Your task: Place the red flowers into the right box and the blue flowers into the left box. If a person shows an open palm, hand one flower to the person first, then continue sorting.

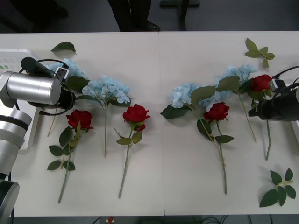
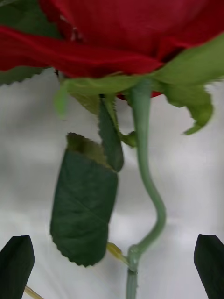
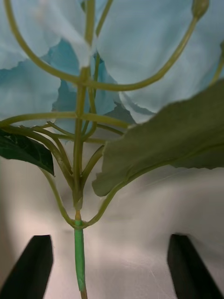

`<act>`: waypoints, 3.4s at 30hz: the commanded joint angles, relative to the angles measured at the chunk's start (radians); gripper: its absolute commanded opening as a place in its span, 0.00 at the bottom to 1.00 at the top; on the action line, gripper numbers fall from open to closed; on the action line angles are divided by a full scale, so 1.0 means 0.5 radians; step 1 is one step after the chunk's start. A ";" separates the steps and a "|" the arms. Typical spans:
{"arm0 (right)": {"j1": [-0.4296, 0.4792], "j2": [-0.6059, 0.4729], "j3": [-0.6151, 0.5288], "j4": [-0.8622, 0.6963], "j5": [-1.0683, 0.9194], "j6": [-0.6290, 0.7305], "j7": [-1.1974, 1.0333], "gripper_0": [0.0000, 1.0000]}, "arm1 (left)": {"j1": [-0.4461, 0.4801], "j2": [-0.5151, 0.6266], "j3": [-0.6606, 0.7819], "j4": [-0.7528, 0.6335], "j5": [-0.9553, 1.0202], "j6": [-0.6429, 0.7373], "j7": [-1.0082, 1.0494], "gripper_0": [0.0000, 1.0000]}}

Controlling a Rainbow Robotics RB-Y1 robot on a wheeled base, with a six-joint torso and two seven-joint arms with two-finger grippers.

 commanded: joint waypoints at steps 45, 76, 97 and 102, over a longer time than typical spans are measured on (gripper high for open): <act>-0.037 -0.403 -0.479 -0.544 0.739 0.529 -0.006 0.00 | -0.051 0.870 1.072 -0.359 0.594 0.758 -0.511 0.00; -0.037 -0.391 -0.274 0.217 0.856 -0.257 0.046 0.92 | 0.361 0.864 0.980 -0.043 0.628 0.092 -0.498 0.42; -0.031 -0.225 -0.614 -0.452 0.085 0.550 0.880 1.00 | -0.182 0.784 0.900 -0.467 0.799 1.071 -0.188 1.00; -0.028 -0.084 -0.614 -0.470 -0.117 0.556 1.092 1.00 | -0.170 0.560 0.716 -0.697 0.809 0.979 0.186 1.00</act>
